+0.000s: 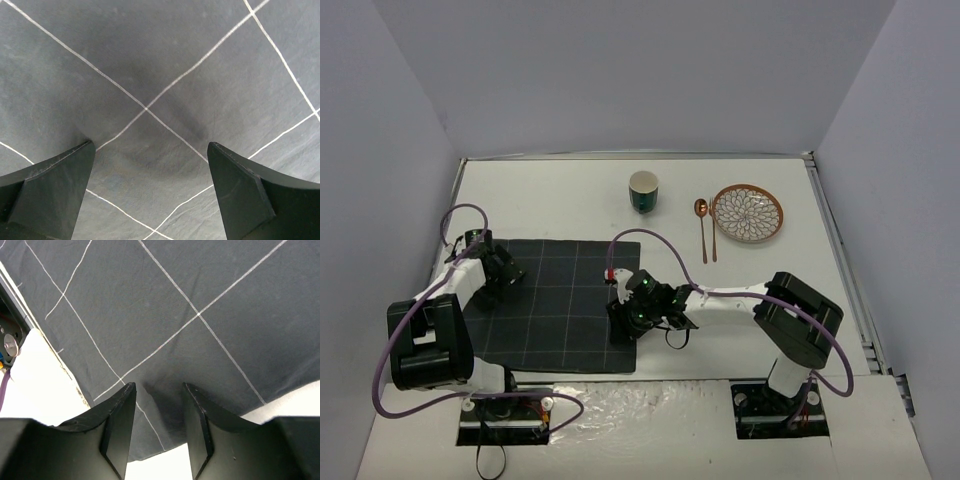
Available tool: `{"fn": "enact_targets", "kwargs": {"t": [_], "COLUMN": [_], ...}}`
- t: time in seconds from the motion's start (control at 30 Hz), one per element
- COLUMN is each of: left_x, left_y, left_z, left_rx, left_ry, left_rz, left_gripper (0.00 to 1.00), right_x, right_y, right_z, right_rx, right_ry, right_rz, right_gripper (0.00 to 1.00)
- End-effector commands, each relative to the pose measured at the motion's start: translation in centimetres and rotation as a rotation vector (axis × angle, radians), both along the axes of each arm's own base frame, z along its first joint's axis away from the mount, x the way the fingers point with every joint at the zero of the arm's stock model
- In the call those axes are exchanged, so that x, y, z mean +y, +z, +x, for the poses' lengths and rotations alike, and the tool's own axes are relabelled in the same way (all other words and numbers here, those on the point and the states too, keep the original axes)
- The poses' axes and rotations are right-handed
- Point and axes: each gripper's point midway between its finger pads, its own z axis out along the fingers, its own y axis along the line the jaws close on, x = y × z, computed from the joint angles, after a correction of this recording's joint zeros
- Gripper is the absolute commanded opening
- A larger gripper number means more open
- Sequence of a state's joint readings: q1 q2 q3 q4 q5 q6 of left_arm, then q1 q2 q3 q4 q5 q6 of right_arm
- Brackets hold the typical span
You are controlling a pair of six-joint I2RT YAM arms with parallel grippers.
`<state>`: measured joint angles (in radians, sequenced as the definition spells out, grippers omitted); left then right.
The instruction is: Set the dinner table for one person
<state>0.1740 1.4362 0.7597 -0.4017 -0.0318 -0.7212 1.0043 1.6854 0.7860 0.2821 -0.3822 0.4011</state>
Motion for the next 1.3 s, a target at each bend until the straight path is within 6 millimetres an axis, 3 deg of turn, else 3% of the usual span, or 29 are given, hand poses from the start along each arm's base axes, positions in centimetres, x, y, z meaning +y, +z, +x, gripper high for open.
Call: {"fn": "enact_targets", "kwargs": {"t": [0.0, 0.43, 0.77, 0.93, 1.13, 1.2, 1.27], "left_x": [1.5, 3.0, 3.3, 3.7, 3.2, 2.5, 1.6], "left_y": [-1.1, -1.8, -0.8, 3.2, 11.8, 15.3, 17.3], "left_z": [-1.4, -1.4, -0.2, 0.9, 2.9, 3.1, 2.7], "left_rx": [0.041, 0.064, 0.055, -0.034, -0.216, -0.302, -0.345], "left_ry": [0.079, 0.130, 0.110, 0.076, -0.018, -0.103, -0.157], "left_rz": [0.010, -0.016, -0.020, 0.009, 0.033, 0.053, 0.057], "left_gripper": [0.93, 0.93, 0.93, 0.94, 0.94, 0.94, 0.95], "right_x": [-1.7, -0.7, 0.4, 1.1, 1.5, 0.8, -0.6], "right_y": [-0.5, -1.1, -0.4, 3.0, 9.9, 12.9, 14.9], "right_z": [0.3, 1.5, 1.5, 2.6, 5.6, 7.4, 9.3], "right_rx": [-0.028, -0.049, -0.051, -0.112, -0.243, -0.285, -0.311], "right_ry": [-0.035, -0.037, -0.027, -0.066, -0.160, -0.228, -0.312], "right_rz": [-0.078, -0.098, -0.078, -0.022, 0.048, 0.086, 0.113], "right_gripper": [0.41, 0.43, 0.44, 0.51, 0.61, 0.65, 0.71]}}
